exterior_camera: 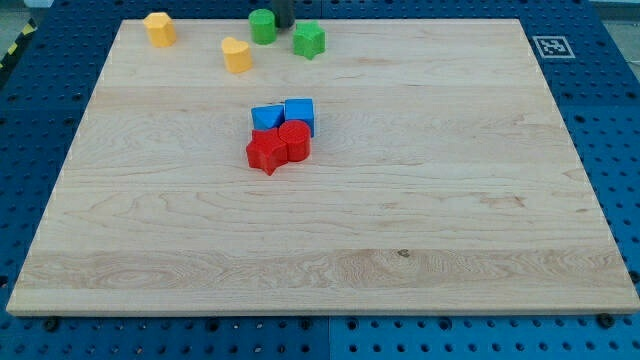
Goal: Push the green circle into the heart
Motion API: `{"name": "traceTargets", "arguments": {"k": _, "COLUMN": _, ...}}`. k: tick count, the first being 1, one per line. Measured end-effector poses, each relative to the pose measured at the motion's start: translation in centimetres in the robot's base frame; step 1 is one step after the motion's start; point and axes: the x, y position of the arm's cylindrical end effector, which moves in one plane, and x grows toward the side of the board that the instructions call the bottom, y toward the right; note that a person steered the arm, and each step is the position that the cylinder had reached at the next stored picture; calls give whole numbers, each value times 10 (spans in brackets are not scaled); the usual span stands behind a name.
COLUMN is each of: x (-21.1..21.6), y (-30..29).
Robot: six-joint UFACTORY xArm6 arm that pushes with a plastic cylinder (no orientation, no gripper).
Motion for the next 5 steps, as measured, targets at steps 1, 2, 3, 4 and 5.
{"name": "traceTargets", "arguments": {"k": 1, "x": 18, "y": -5}}
{"name": "traceTargets", "arguments": {"k": 2, "x": 8, "y": -5}}
{"name": "traceTargets", "arguments": {"k": 3, "x": -4, "y": -9}}
{"name": "traceTargets", "arguments": {"k": 4, "x": 2, "y": -14}}
{"name": "traceTargets", "arguments": {"k": 5, "x": 15, "y": -24}}
